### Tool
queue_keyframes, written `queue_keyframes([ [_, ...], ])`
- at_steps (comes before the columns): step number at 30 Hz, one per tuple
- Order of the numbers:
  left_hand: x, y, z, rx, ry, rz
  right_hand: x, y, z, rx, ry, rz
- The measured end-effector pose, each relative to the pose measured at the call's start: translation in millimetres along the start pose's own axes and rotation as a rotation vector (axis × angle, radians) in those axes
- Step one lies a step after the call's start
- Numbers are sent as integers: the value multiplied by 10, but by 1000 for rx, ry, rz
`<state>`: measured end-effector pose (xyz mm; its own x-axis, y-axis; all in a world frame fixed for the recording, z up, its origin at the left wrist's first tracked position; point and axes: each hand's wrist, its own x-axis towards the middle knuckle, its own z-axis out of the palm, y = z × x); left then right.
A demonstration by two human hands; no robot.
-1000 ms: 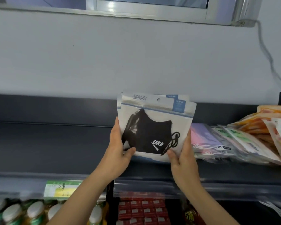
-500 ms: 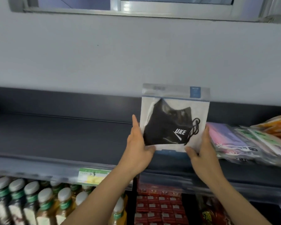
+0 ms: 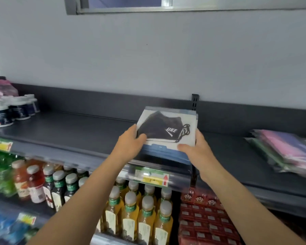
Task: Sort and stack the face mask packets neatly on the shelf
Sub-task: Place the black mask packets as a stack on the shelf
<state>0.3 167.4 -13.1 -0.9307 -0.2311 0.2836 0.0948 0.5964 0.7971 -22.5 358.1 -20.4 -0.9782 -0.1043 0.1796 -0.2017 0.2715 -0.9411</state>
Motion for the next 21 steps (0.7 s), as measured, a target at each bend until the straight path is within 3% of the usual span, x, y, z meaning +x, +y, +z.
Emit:
queue_keyframes([
  [2, 64, -182, -18, 210, -98, -64, 17, 72, 84, 17, -90, 145],
  [4, 121, -300, 15, 275, -116, -65, 24, 87, 108, -3, -113, 203],
  [13, 153, -281, 46, 302, -129, -91, 138, 38, 152, -18, -75, 313],
  [21, 170, -220, -6, 317, -202, -85, 200, -13, 75, 202, -93, 395],
])
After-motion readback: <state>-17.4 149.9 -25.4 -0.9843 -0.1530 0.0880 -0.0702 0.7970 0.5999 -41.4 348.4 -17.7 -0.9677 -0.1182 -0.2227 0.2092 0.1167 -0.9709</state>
